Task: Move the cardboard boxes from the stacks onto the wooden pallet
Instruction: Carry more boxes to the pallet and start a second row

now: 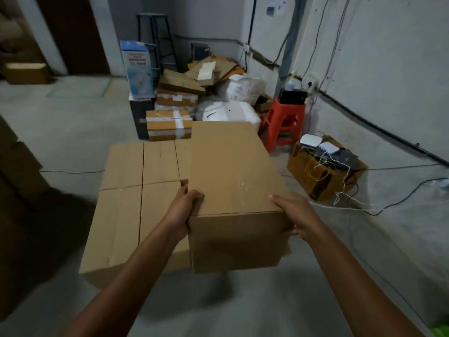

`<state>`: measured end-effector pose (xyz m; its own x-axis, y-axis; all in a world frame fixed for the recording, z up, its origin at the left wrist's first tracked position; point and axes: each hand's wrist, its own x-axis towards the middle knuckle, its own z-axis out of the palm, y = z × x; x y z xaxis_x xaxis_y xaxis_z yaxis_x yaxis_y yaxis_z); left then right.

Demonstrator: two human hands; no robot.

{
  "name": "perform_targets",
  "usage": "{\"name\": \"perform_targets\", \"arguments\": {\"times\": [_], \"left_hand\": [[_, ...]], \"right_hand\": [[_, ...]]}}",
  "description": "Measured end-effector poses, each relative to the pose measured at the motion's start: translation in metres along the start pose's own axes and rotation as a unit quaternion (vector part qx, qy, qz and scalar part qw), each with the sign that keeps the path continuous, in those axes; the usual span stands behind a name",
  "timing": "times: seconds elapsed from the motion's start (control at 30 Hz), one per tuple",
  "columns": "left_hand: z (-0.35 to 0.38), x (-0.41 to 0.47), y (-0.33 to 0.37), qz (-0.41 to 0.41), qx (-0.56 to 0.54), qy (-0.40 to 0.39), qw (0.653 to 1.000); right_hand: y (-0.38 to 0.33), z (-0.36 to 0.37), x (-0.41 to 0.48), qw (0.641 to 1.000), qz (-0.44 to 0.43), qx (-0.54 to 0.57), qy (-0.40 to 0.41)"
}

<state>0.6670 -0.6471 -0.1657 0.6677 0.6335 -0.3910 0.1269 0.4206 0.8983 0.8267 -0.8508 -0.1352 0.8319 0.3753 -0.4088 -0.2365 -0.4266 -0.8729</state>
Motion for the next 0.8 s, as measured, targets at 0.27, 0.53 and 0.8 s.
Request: {"name": "perform_targets", "arguments": {"times": [0.27,0.53,0.8], "left_hand": [[0.079,0.015,-0.013,-0.005,0.001,0.057,0.998],[0.097,0.09,-0.032,-0.055,-0.004,0.092,0.994],[0.063,0.219,-0.067,-0.123,0.0,0.128,0.984]], "right_hand": [[-0.002,-0.065,0.072,0.997,0.008,-0.04,-0.062],[0.009,-0.053,0.164,0.99,0.073,-0.068,-0.095],[0.04,0.011,0.282,0.979,0.142,-0.086,-0.118]]}}
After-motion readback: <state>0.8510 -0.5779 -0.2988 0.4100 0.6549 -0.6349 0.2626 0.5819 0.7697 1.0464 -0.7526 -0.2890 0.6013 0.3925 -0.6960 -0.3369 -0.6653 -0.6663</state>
